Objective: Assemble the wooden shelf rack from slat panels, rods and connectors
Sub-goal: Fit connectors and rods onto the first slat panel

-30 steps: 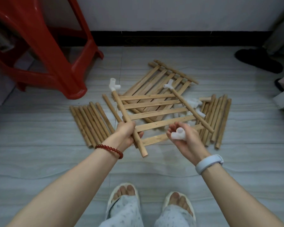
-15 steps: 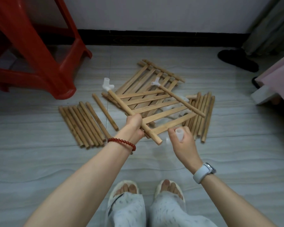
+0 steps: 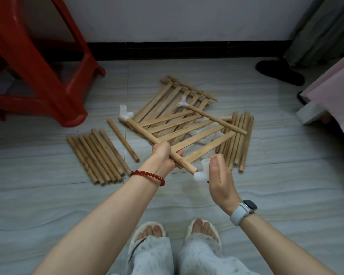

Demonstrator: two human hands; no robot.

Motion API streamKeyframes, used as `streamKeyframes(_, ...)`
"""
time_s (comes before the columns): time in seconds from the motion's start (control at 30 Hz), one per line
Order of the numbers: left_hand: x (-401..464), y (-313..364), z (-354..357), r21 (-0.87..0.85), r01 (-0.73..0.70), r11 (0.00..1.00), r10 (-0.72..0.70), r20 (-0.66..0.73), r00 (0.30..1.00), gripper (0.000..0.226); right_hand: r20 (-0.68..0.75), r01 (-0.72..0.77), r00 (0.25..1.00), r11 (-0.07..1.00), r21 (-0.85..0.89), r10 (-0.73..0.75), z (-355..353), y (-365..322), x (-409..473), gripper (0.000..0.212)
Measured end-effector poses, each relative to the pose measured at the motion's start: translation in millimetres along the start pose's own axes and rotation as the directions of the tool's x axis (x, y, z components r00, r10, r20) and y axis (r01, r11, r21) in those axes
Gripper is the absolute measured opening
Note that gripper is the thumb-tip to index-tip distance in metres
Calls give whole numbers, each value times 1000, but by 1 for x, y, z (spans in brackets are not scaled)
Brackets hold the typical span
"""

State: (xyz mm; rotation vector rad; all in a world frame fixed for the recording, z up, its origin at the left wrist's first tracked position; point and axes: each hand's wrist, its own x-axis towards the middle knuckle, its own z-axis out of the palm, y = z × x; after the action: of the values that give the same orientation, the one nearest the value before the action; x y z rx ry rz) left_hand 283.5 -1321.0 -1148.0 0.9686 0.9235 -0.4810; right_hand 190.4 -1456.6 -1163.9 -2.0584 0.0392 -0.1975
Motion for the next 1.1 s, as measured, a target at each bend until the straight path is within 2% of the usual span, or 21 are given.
streamKeyframes(0.1,-3,3,0,-30,26,999,-26,-3,1000,38,-65,42,997,999,-34,-44,3,-1,-4,22)
streamKeyframes(0.23,-9,6,0,-71,56,996,-55,11,998,36,-134,35,990,999,-18,-38,2,-1,-2,22)
streamKeyframes(0.4,-11,9,2,-78,69,995,-69,1,998,36,-139,82,986,995,-56,-89,3,-4,-1,35)
streamKeyframes(0.53,-13,9,3,-86,89,992,-89,1,996,35,-159,101,981,994,-46,-107,1,-8,3,34)
streamKeyframes(0.6,-13,9,1,-74,84,994,-85,-10,996,34,-134,138,980,988,-73,-146,0,-11,2,35)
streamKeyframes(0.73,-12,7,-1,-16,25,1000,-26,-40,999,33,-57,279,956,953,-121,-287,1,-13,1,62)
streamKeyframes(0.8,-11,4,0,-5,-13,1000,13,-58,998,32,-37,315,945,935,-164,-325,0,-13,2,68)
streamKeyframes(0.9,-13,0,0,6,-32,999,32,-73,997,30,54,391,918,871,-297,-393,-6,-10,4,67)
streamKeyframes(1.0,-13,0,-3,-8,-30,1000,29,-54,998,24,163,443,894,766,-466,-417,-15,-3,6,52)
streamKeyframes(1.1,-17,1,-7,-18,-27,999,27,1,1000,33,179,426,904,792,-437,-387,-14,4,4,50)
